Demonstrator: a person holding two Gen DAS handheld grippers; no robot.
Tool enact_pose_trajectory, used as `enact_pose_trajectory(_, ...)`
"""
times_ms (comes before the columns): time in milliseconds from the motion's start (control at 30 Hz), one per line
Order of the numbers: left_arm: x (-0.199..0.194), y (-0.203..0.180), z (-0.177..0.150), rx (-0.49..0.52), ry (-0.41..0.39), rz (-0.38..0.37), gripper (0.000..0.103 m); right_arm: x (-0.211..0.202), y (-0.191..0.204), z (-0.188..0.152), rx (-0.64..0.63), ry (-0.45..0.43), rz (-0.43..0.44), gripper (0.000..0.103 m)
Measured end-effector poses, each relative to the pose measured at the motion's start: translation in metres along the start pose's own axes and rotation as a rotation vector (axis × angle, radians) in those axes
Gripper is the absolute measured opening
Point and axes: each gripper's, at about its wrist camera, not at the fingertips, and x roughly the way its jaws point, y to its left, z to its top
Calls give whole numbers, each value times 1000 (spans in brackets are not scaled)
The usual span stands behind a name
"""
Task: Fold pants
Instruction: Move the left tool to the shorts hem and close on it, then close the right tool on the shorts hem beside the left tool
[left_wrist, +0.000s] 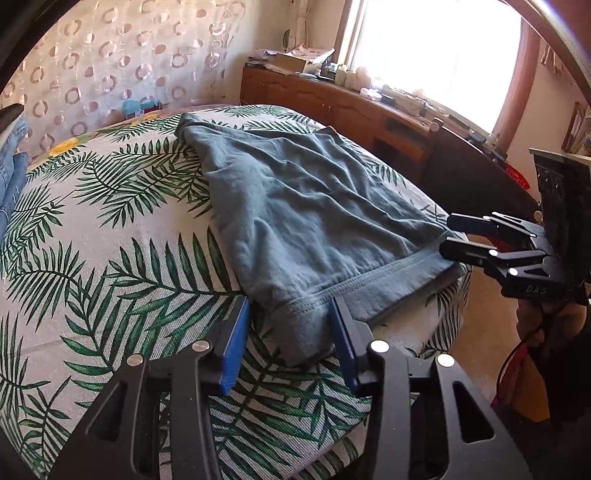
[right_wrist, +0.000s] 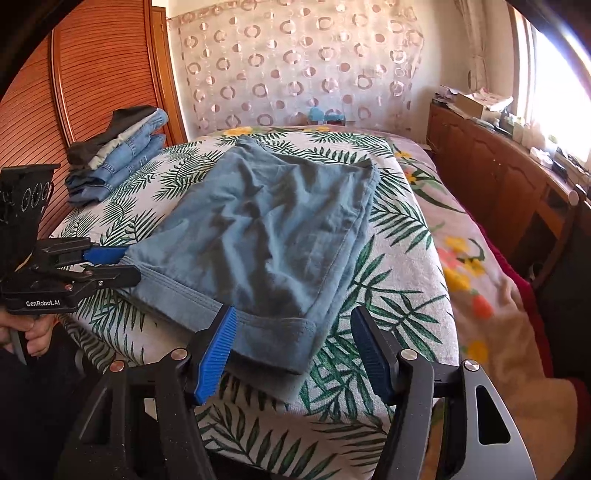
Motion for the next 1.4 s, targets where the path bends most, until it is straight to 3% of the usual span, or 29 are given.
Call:
enact_pose_trajectory(67, 0, 0, 0, 4, 2, 0, 42, -2, -1, 0, 9, -5, -1, 65)
enact_pose_trajectory(200, -1, -1, -1, 6, -9, -25, 22, -5, -1, 0, 18, -9, 20, 56)
enact_pose_trajectory(267, -7, -1, 0, 2, -28, -32, 18, -5, 0, 0, 18, -8, 24, 52)
enact_pose_trajectory(367, -16, -3, 3, 8, -45, -42, 18, -5, 1, 0, 19, -8, 30, 45)
enact_pose_trajectory(800, -7, 1, -4, -5, 13, -31, 18, 6, 6, -5, 38, 44, 9, 44)
enact_pose_trajectory(933, -5, 2, -4, -15, 14, -16, 25, 10, 6, -6, 59, 64, 29, 44)
enact_pose_trajectory(1000, -5, 5, -4, -28, 16, 1, 37, 10, 7, -5, 61, 64, 32, 44)
enact_pose_trajectory(1100, -5, 6, -5, -37, 11, -4, 37, 10, 7, -4, 59, 64, 36, 44)
enact_pose_trajectory(1233, -5, 4, -6, -28, 3, 10, 38, 11, 9, -5, 52, 67, 54, 34)
enact_pose_trajectory(1333, -5, 3, -7, -23, -1, 2, 38, 11, 9, -6, 47, 68, 85, 22)
enact_pose_trajectory(1400, -4, 2, -8, -19, 2, -33, 25, 11, 9, -7, 41, 64, 89, 19)
